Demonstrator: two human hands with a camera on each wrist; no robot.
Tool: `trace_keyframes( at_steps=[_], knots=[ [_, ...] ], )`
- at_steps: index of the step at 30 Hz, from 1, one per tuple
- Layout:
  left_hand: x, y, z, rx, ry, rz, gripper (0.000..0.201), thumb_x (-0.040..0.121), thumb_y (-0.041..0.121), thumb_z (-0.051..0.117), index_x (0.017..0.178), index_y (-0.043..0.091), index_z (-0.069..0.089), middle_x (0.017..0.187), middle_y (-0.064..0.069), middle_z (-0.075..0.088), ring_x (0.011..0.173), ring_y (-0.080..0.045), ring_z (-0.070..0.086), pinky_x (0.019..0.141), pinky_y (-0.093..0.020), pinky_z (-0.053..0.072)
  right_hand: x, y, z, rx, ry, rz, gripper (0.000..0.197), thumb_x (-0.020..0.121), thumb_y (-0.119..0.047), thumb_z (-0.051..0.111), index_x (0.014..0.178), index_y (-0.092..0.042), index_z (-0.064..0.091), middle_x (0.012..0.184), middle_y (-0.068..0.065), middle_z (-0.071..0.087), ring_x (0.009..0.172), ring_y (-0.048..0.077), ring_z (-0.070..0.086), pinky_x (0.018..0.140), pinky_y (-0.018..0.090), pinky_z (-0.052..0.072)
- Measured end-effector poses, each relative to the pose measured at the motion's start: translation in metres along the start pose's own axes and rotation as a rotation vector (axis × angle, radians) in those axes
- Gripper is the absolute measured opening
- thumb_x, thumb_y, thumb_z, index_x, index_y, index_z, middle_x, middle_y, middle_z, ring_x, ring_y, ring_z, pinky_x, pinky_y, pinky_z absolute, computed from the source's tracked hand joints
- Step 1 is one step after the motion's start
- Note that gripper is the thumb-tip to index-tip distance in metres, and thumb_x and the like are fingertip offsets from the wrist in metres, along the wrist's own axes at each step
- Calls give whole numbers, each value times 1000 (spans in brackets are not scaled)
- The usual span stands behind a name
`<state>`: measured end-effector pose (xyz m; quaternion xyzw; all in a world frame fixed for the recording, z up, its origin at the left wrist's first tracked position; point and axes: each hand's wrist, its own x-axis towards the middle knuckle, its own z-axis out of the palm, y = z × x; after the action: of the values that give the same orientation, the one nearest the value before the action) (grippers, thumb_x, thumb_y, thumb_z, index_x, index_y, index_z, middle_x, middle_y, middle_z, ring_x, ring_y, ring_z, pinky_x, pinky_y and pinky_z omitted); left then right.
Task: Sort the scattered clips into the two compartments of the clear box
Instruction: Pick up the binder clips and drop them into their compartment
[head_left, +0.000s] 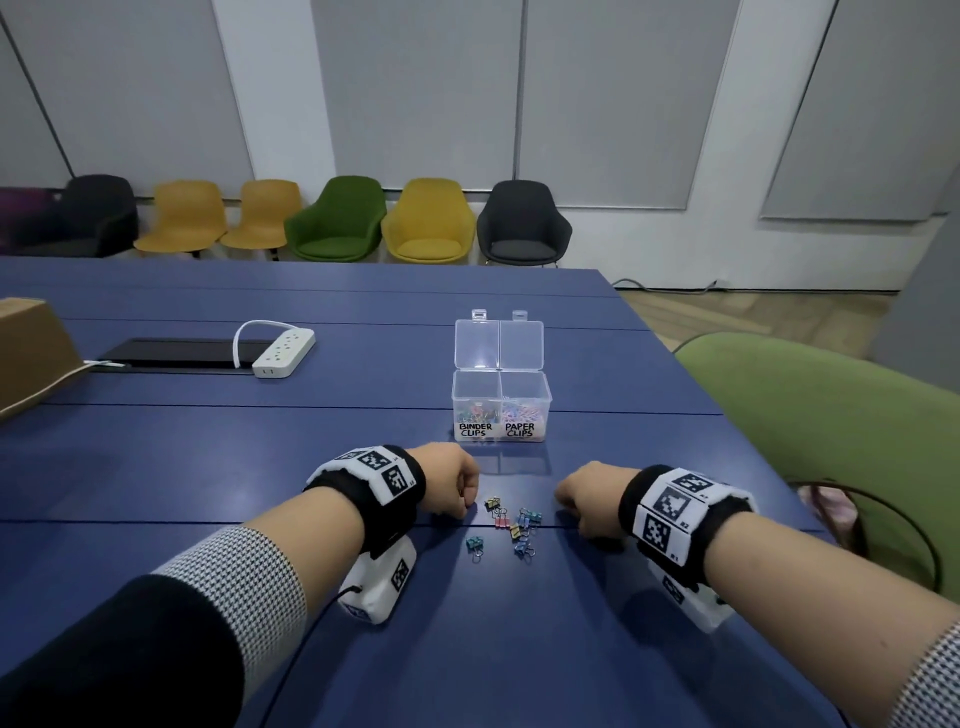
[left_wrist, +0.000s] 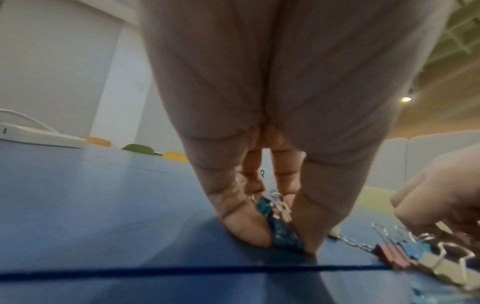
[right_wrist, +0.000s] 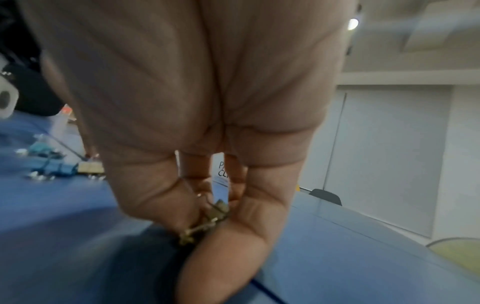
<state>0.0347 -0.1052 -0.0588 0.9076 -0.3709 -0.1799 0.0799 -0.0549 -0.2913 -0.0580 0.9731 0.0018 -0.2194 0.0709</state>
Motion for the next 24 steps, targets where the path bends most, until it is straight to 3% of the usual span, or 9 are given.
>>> trace_keyframes(
  at_steps=[4,7,9,12,15,18,19,21,24],
  knots=[
    [-2,0,1,-81,21,-52,20,72,10,67,61,22,55,62,8,56,54,-6,50,58,-20,45,-11,0,6,-18,32,64,8,87,-10,50,90,-9,57,113,16,58,97,34,60,73,32,44],
    [-7,-7,2,-409,75,-118,17,74,6,64,63,19,60,63,1,61,57,-13,55,59,-21,49,-16,9,7,167,68,114,23,85,-13,51,65,-18,41,83,7,53,80,28,54,68,31,44],
    [-13,-13,3,-989,176,-150,20,81,-4,57,67,10,59,62,-4,59,58,-17,51,53,-21,48,-21,21,9,623,95,133,25,83,-6,50,64,-17,39,64,5,50,63,27,55,57,30,48],
    [-26,-23,-2,-1937,231,-185,18,82,-8,48,71,6,52,62,-7,53,56,-15,48,46,-19,48,-31,33,12,1546,167,67,25,87,7,42,69,-11,42,60,9,47,47,20,52,41,20,45],
    [-38,-29,-3,-2326,233,-152,8,71,3,42,72,4,49,69,-13,51,61,-19,42,43,-22,46,-36,35,17,2251,165,-83,26,72,0,66,67,-13,44,65,6,48,45,13,49,38,17,41],
    [-44,-21,0,-2331,184,-222,9,73,9,41,72,4,48,67,-14,50,59,-19,41,41,-20,43,-31,30,24,2659,99,-245,52,30,-7,87,66,-9,49,67,12,52,44,15,45,33,17,34],
    [-43,-17,2,-2243,153,-265,12,79,11,44,71,4,47,63,-12,50,53,-17,43,40,-17,40,-30,25,23,2684,77,-227,50,35,-11,87,68,-9,49,68,13,52,43,14,43,32,16,31],
    [-41,-8,5,-1935,100,-328,27,92,19,49,67,12,45,54,-2,45,39,-10,38,35,-12,28,-28,14,17,2596,73,-117,28,69,-22,74,71,-11,48,67,9,48,38,10,38,29,13,25],
    [-37,5,10,-1150,85,-284,36,90,33,61,64,17,42,53,3,35,40,-10,27,38,-16,19,-23,3,8,2279,59,-6,25,95,-16,47,70,-14,43,62,2,39,32,4,27,28,10,16]
  ],
)
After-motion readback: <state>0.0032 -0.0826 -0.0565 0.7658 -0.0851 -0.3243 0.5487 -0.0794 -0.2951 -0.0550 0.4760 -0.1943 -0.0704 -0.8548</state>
